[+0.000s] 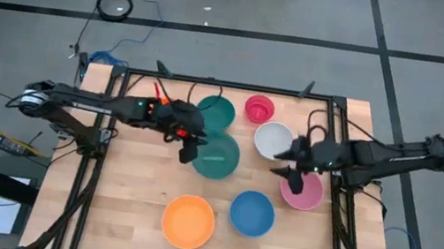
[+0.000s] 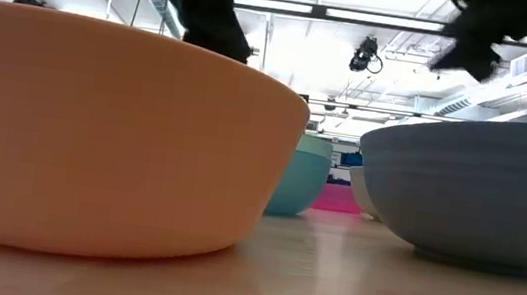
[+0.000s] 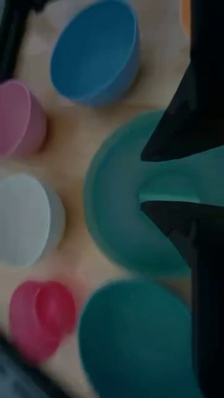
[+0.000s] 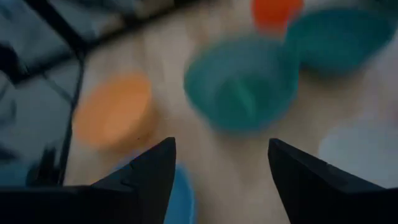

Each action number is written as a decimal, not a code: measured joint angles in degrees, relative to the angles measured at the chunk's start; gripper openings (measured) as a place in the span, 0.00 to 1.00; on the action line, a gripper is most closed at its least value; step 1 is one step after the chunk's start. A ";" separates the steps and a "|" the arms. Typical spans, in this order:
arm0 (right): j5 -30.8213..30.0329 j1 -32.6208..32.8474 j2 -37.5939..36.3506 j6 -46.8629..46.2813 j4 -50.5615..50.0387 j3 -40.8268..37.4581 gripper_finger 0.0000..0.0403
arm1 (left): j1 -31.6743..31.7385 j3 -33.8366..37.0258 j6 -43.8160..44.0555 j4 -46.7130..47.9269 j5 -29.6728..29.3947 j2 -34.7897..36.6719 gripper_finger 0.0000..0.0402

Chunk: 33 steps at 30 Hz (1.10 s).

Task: Nest bowls inside each other
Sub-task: Stack the yellow bowl on top of the light green bowl

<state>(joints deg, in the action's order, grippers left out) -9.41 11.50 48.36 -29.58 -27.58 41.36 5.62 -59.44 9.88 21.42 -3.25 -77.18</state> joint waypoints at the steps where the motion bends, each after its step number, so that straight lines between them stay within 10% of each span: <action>1: 1.09 1.10 0.63 -2.42 -1.68 0.00 0.60 | -0.12 -0.82 -0.27 2.42 -2.13 0.76 0.30; 9: 4.77 7.73 7.86 -20.43 -3.87 0.00 0.57 | -1.89 -4.85 2.55 20.97 -7.95 5.00 0.30; 33: 7.82 10.46 25.66 -24.70 -0.52 0.00 0.52 | -5.88 -4.80 2.63 25.30 -12.61 5.56 0.30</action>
<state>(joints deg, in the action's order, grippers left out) -1.59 21.96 74.02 -54.28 -28.10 41.36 -0.25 -64.25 12.51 46.72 -15.86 -71.61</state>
